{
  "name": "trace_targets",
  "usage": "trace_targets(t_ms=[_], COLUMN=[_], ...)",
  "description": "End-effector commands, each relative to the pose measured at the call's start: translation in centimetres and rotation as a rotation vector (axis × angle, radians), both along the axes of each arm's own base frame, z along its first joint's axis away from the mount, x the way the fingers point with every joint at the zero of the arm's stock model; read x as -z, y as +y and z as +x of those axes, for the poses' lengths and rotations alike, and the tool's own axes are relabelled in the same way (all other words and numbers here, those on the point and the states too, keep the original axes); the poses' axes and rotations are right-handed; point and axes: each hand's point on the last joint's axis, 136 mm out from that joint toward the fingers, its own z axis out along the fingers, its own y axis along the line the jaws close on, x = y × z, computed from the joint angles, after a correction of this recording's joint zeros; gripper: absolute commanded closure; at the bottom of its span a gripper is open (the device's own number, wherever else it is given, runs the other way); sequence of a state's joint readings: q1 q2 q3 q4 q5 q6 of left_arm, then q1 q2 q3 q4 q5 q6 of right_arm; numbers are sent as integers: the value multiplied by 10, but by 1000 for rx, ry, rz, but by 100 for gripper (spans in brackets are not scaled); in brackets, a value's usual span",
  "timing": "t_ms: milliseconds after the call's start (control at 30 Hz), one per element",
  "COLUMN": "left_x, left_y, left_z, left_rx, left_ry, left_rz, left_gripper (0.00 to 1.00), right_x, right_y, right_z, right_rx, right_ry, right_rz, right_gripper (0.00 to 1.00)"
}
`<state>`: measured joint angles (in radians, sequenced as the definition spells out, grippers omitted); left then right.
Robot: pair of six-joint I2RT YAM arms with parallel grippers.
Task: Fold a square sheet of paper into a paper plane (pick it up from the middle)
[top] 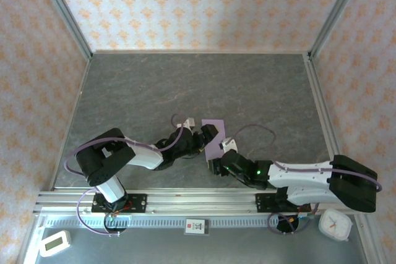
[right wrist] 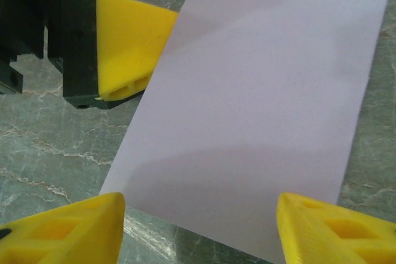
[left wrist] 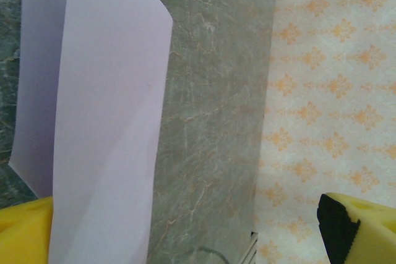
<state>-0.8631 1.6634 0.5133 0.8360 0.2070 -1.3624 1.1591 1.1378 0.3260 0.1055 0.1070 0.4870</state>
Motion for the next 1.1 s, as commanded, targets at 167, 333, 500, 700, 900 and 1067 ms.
trace_targets(t_ms=[167, 333, 500, 700, 900, 1067], left_x=[-8, -8, -8, -7, -6, -7], left_y=[-3, -4, -4, -4, -4, -6], left_z=[3, 4, 3, 3, 3, 3], left_rx=[5, 8, 10, 11, 12, 13], left_ry=[-16, -14, -14, -11, -12, -14], left_rz=[-48, -50, -49, -48, -49, -54], left_gripper=[2, 2, 2, 2, 1, 2], right_x=[-11, -4, -7, -17, -24, -26], right_y=[26, 27, 23, 22, 24, 26], right_z=[2, 7, 15, 21, 19, 17], right_rx=[-55, -41, 0, 22, 7, -8], right_ry=[-57, -67, -96, -127, -129, -125], right_rz=[-37, -97, -134, -140, -114, -109], right_gripper=[30, 30, 35, 49, 71, 95])
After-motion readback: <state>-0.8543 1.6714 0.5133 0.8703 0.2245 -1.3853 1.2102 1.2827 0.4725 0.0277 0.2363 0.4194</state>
